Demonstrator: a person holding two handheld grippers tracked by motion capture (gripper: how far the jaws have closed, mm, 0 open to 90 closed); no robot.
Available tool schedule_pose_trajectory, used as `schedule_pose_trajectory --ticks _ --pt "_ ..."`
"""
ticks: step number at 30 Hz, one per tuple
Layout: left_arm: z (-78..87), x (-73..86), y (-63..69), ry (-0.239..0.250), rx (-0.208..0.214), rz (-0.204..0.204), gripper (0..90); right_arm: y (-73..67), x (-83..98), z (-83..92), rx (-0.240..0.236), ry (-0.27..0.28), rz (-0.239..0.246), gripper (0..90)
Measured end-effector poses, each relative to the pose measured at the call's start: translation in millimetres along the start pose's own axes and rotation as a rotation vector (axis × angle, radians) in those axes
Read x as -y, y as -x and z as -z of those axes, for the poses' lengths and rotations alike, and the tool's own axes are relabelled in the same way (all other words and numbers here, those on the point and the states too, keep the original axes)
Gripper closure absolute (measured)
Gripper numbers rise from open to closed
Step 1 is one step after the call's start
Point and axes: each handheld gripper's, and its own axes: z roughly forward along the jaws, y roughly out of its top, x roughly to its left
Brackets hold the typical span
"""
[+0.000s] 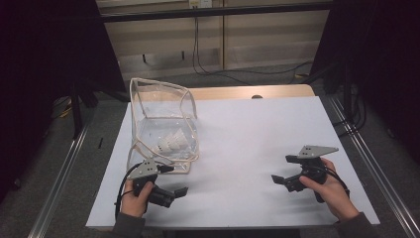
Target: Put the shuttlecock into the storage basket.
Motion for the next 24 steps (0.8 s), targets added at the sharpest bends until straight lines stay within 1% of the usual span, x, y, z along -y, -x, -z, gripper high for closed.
schedule_pose_trajectory --ticks 5,11,24 --pt "-0.3 0.0 0.2 -0.004 0.0 -0.002 3.2 1.8 3.5 4.3 0.011 0.006 -0.004 3.8" --pt "-0.2 -0.1 0.1 -0.004 -0.002 -0.003 3.2 2.3 6.8 7.2 0.009 0.005 -0.006 3.8" --pt "-0.2 -0.1 0.8 -0.005 0.0 -0.002 3.2 6.7 12.7 15.8 0.028 0.018 -0.018 3.7"
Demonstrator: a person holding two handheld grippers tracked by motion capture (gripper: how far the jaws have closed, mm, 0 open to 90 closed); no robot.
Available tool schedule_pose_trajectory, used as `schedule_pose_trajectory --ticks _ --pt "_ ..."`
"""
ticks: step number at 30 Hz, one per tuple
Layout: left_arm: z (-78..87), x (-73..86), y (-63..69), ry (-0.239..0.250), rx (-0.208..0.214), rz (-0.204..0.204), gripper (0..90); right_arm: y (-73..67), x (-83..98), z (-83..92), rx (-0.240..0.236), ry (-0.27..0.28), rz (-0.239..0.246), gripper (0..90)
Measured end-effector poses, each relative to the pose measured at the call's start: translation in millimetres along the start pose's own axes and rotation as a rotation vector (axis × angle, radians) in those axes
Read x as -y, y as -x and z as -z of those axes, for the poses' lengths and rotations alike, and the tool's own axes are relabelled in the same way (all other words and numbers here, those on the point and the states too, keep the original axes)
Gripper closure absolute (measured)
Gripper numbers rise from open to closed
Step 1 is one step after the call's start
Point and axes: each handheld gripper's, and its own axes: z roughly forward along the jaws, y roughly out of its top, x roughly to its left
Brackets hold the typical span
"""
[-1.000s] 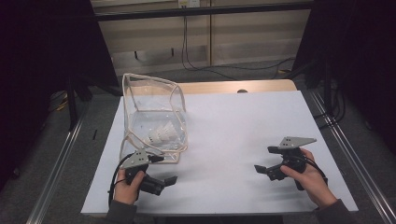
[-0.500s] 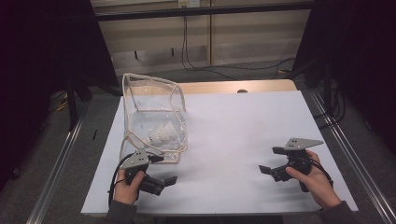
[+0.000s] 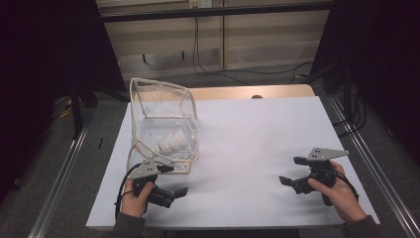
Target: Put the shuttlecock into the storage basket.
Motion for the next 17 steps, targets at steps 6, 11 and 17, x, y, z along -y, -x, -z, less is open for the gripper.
schedule_pose_trajectory --ticks 6,11,17 --pt "0.3 -0.1 -0.3 0.0 -0.001 -0.003 3.2 0.8 2.3 2.1 0.005 0.005 0.001 3.7" --pt "0.2 0.1 -0.2 0.0 -0.002 -0.002 3.2 1.0 3.3 2.0 0.003 0.005 0.001 3.7" --pt "0.4 0.1 0.2 -0.001 -0.002 -0.002 3.2 0.5 3.9 1.1 -0.002 0.006 0.002 3.7"
